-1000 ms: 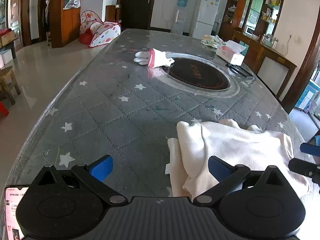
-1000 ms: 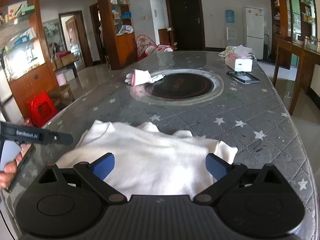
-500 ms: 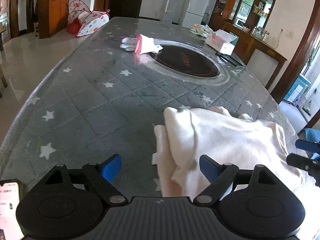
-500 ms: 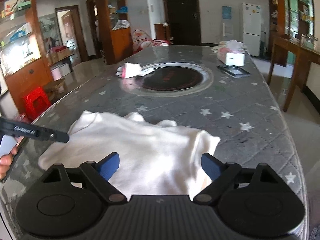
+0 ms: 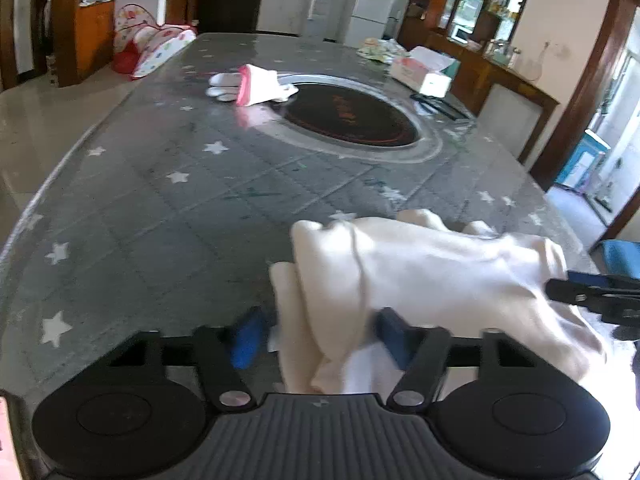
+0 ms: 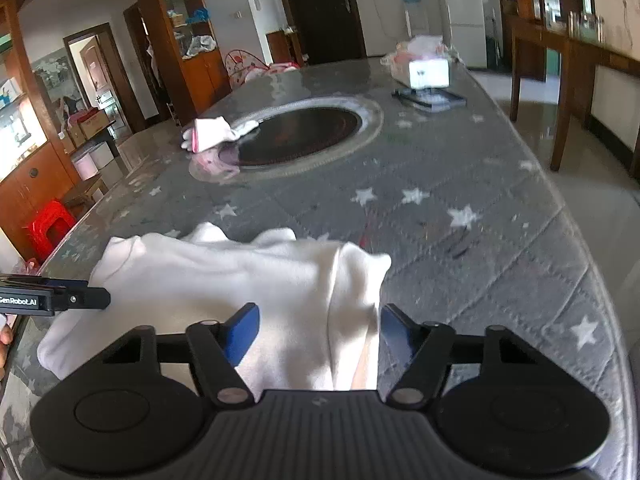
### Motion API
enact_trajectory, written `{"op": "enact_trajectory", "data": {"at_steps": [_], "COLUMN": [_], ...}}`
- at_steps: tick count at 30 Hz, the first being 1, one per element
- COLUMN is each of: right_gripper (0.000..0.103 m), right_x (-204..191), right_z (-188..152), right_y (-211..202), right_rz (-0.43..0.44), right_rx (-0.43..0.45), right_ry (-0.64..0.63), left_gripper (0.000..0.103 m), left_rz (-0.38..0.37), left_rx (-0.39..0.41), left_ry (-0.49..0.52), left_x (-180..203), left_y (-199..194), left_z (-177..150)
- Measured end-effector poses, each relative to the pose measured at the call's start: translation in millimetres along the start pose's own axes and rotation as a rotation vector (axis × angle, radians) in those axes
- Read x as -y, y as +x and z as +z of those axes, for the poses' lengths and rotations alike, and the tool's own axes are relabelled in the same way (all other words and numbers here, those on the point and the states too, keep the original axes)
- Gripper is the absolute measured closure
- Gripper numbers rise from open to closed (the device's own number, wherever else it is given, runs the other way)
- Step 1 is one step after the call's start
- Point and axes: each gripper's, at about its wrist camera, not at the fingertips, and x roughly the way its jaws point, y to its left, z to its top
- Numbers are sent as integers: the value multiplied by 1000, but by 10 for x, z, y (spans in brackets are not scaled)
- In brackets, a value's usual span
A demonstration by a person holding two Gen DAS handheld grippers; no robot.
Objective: Fold clothes
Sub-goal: 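Close the right gripper on the sweatshirt edge while the left gripper grasps it too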
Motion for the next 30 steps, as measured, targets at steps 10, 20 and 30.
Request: {"op": "enact_trajectory", "data": {"at_steps": [10, 20, 30], "right_gripper": [43, 84, 91], "right_x": [76, -56, -148], "right_z": [-7, 10, 150], "right_y": [52, 58, -206], "right_rz": [-22, 38, 55], "right_rx": [11, 12, 85], "right_ry": [25, 12, -1], "left_gripper": [52, 80, 85], "left_rz": [-17, -13, -9], "left_rx": [5, 33, 89], "left_ry": [7, 62, 94], "left_x": [19, 144, 247], "left_y": [22, 4, -214], "left_z": [21, 34, 134]}}
